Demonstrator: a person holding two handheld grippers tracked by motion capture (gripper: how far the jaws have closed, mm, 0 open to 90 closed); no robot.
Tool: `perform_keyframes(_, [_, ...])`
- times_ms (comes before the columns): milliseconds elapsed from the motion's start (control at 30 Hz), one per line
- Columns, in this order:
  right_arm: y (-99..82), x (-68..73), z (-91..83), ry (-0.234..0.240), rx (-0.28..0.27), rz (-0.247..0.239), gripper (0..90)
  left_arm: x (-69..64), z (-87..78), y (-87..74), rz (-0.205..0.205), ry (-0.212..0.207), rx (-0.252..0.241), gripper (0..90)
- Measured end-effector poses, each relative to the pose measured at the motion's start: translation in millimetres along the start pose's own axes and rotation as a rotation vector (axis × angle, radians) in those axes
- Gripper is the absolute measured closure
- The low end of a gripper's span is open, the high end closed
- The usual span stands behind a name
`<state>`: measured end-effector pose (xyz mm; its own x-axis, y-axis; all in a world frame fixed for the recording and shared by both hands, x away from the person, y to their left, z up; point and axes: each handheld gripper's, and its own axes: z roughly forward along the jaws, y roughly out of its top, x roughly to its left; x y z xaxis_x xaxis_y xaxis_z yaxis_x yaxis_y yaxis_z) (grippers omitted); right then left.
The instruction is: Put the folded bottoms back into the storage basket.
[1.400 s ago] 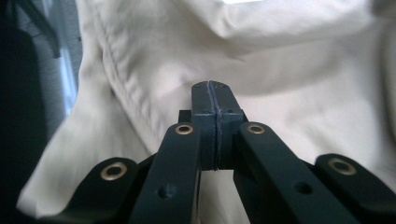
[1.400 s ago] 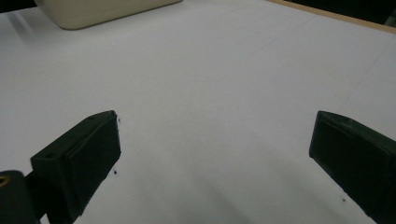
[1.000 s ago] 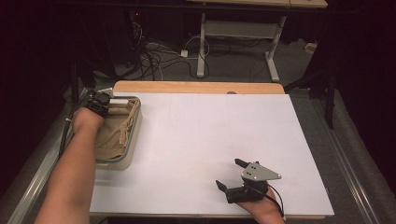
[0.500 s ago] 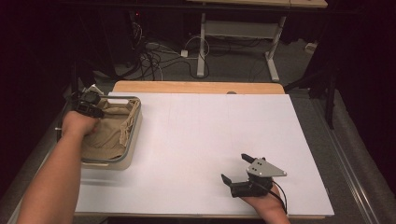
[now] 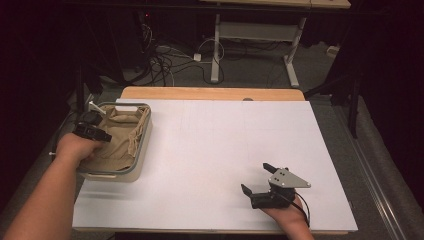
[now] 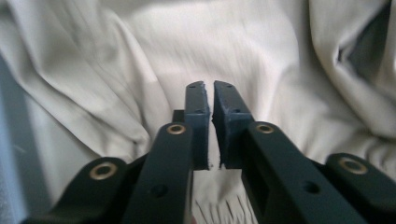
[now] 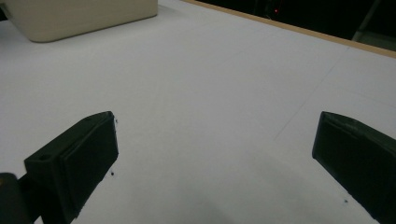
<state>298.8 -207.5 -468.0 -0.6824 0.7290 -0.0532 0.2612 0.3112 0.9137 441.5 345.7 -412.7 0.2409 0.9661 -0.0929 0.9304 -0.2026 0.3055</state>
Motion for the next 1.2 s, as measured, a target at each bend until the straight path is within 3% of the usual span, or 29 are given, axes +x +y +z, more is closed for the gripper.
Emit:
perform_keyframes(133, [-1.9,-1.7,-5.2,-0.002,-0.008,0.003,1.4,-5.8,4.7,-5.1,0.038,-0.012,0.06,69.3])
perform_keyframes(433, [-4.4,-3.1,-9.9,-0.015,-0.008,0.002,1.4,-16.6,12.5,-7.2,0.122,-0.044,0.143,39.2])
perform_keyframes(567, [-4.5,-1.4,-8.5,-0.014,-0.004,-0.003,1.4,-17.0,14.4,-6.5,0.117,-0.058,0.17,32.0])
perform_keyframes(767, [-4.7,-0.8,-8.4,-0.014,-0.001,-0.006,1.4,-25.0,18.0,-3.5,0.139,-0.047,0.225,14.9])
perform_keyframes(867, [-5.0,-1.2,-8.7,-0.015,-0.001,-0.002,1.4,-28.8,18.9,-1.8,0.142,-0.026,0.243,13.6])
perform_keyframes(1133, [-5.7,-1.3,-9.3,-0.016,-0.002,-0.003,1.4,-30.3,18.4,0.0,0.123,-0.017,0.271,0.0])
perform_keyframes(1200, [-5.7,-1.4,-9.6,-0.016,-0.003,-0.002,1.4,-31.0,15.9,0.7,0.116,-0.008,0.276,0.0])
